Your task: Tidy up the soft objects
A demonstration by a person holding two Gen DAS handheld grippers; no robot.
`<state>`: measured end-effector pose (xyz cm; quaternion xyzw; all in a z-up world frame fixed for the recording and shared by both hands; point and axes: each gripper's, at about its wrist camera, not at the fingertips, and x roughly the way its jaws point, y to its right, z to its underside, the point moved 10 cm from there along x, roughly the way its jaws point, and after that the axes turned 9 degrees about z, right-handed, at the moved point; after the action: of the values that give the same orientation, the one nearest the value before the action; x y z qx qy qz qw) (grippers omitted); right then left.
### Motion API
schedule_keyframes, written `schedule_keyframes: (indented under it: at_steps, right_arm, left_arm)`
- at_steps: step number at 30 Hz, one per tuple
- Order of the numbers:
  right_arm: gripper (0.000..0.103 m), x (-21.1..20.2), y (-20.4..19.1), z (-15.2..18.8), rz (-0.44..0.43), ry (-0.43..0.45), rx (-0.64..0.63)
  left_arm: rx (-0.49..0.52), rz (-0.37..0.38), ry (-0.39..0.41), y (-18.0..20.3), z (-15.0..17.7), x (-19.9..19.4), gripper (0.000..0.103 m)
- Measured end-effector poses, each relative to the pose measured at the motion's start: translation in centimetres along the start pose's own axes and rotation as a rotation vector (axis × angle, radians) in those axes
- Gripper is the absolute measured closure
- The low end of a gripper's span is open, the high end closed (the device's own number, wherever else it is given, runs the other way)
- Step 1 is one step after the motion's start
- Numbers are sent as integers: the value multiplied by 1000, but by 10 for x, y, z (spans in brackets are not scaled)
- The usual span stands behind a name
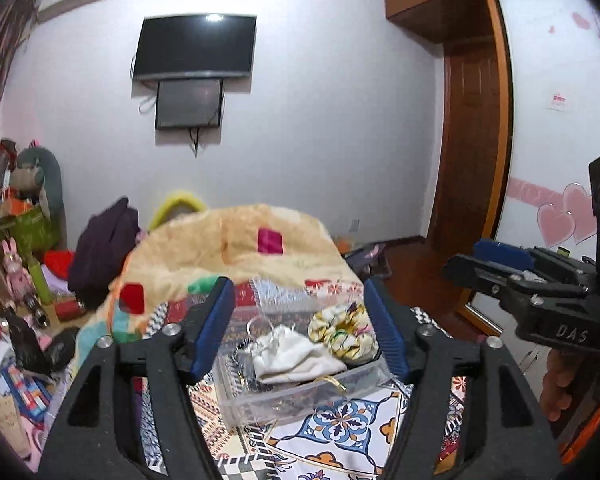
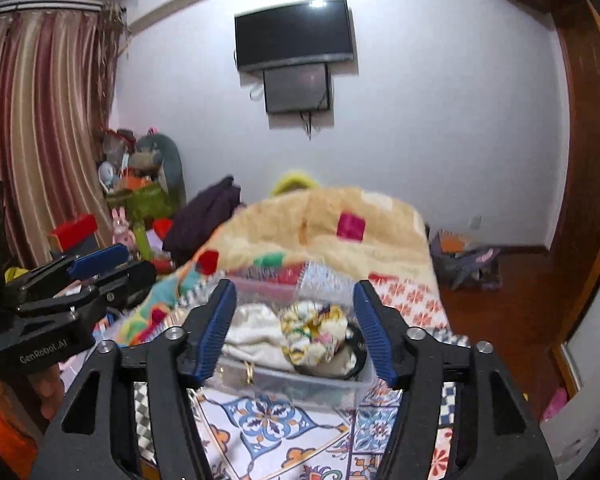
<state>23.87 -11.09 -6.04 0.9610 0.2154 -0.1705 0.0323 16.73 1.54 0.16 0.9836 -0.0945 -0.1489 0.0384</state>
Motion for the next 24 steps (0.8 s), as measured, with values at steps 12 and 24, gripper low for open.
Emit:
schedule_keyframes:
  at_steps: [12,24]
  right_arm:
    - [18,-36,-8,-30,15,132,8]
    - [5,-41,-4,-27,24,152,20]
  left_arm:
    - [42,-25,92,16,-24,-39,2]
    - [33,-22,86,15,-20,-37,1]
